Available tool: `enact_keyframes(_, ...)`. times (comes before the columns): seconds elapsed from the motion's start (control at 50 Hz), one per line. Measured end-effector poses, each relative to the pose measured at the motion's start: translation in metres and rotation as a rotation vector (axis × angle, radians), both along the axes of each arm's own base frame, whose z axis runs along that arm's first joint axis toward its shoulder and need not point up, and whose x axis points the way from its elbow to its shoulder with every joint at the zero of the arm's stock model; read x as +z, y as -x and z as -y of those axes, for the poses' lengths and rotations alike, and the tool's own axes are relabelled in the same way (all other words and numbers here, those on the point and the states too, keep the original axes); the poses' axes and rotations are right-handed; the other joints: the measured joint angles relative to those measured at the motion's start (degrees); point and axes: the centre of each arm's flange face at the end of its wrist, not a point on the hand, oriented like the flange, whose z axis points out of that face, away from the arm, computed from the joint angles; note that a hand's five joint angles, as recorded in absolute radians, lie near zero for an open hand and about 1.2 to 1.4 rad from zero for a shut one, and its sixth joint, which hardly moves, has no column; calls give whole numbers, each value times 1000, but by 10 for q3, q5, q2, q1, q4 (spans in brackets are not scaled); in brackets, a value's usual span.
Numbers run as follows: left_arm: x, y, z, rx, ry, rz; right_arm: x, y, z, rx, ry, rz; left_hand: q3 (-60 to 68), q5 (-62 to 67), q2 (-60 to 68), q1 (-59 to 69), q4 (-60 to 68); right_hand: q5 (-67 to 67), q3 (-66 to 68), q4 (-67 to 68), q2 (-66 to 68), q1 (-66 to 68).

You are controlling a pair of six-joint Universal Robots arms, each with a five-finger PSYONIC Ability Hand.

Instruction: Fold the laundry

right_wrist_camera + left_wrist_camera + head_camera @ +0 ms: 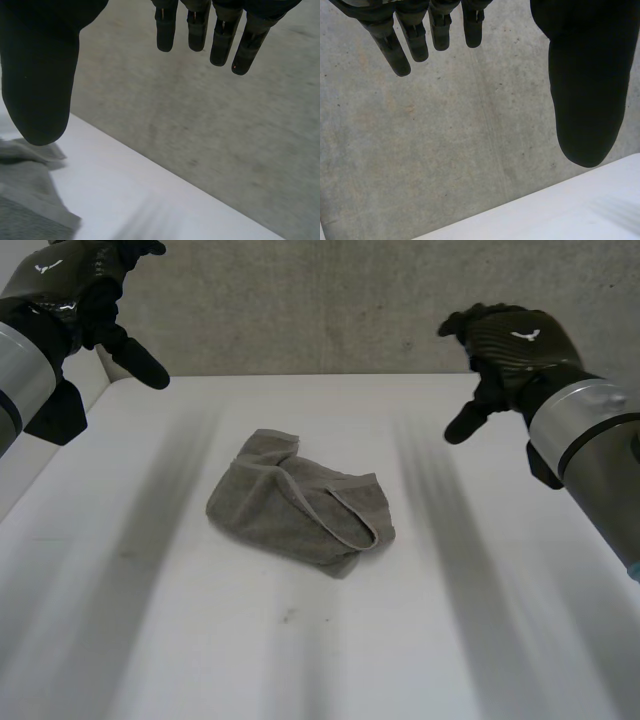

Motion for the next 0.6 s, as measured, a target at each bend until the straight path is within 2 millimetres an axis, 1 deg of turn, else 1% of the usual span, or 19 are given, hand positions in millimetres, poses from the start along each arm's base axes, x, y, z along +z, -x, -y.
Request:
enact_keyframes(0.12, 1, -1, -2, 3, -26, 11, 4, 13, 9, -121, 8, 1, 0, 0, 0, 0, 0, 0, 0, 0, 0, 0)
enact_keyframes(0.26, 1, -1, -4, 1, -47, 19, 6, 17, 12, -163, 24, -25, 0, 0, 0, 0, 0, 0, 0, 0, 0, 0)
enact_keyframes(0.46, -5, 0, -1, -1, -69, 27, 6, 15, 11, -145, 34, -52, 0, 0, 0, 0, -1, 0, 0, 0, 0, 0)
enact_keyframes(0.54, -11, 1, 2, -6, -76, 32, 5, 11, 9, -106, 35, -72, 0, 0, 0, 0, -1, 0, 0, 0, 0, 0)
enact_keyframes(0.6, -20, 5, 9, -12, -81, 41, -2, 5, 7, -36, 21, -137, 0, 0, 0, 0, -1, 0, 0, 0, 0, 0)
